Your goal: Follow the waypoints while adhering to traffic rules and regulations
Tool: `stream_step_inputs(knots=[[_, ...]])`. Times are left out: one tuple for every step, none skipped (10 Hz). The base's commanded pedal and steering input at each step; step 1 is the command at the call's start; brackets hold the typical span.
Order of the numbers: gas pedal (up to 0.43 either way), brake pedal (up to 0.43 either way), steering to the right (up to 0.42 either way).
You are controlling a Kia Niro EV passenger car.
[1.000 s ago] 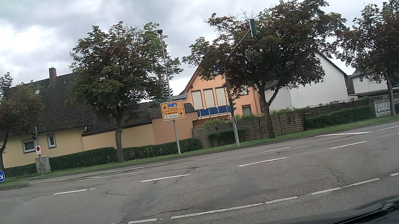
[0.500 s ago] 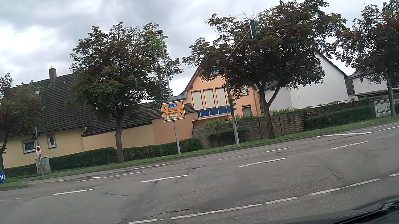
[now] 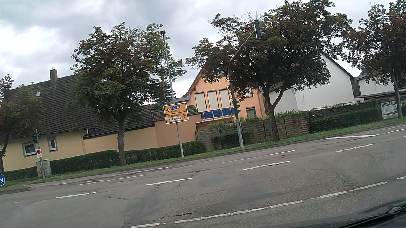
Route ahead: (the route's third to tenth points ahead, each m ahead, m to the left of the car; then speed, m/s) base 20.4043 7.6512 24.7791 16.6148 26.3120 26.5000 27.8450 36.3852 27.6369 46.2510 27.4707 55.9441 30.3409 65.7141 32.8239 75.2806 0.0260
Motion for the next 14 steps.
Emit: stream_step_inputs(knots=[[0.000, 0.140, -0.016], [0.000, 0.146, -0.016], [0.000, 0.146, -0.016], [0.000, 0.146, -0.015], [0.000, 0.146, -0.015], [0.000, 0.146, -0.015], [0.000, 0.146, -0.015], [0.000, 0.146, -0.015], [0.000, 0.146, -0.015], [0.000, 0.146, -0.015], [0.000, 0.146, -0.015], [0.000, 0.146, -0.015], [0.000, 0.146, -0.015], [0.000, 0.146, -0.015]])
